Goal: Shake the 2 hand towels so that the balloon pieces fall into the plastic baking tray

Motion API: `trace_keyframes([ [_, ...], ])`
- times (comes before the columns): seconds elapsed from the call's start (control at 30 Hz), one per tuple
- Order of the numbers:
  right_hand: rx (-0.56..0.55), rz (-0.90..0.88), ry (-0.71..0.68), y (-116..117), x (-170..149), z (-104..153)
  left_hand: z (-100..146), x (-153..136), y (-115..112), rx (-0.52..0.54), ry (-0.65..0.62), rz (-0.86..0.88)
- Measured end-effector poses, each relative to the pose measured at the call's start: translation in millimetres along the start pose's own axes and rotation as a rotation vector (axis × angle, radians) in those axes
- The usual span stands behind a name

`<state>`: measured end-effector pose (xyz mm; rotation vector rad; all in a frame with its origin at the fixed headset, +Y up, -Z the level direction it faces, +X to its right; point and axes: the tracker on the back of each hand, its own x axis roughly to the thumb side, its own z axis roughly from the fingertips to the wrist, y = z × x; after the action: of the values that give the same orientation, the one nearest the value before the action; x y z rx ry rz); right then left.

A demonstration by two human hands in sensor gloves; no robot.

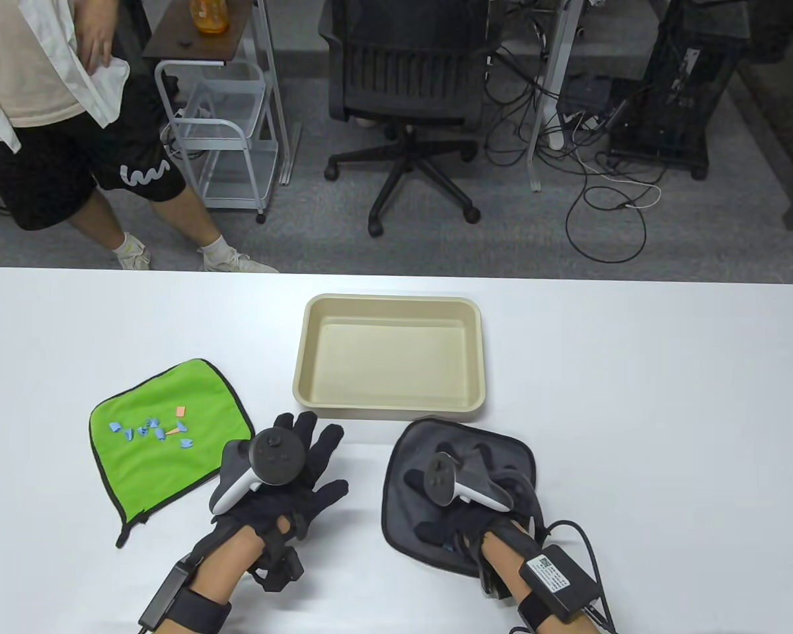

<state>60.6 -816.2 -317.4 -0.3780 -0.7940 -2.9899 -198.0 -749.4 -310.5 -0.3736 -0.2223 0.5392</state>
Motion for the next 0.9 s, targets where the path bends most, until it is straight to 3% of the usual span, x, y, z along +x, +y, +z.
trace_keyframes([
  [0.3, -0.007, 0.046, -0.129, 0.9, 53.3, -6.7, -0.6, -8.1, 3.8, 0.009, 0.023, 0.016],
  [0.9, 0.006, 0.063, -0.173, 3.1, 70.0, -5.0, -0.8, -11.6, 4.2, 0.005, 0.048, 0.011],
])
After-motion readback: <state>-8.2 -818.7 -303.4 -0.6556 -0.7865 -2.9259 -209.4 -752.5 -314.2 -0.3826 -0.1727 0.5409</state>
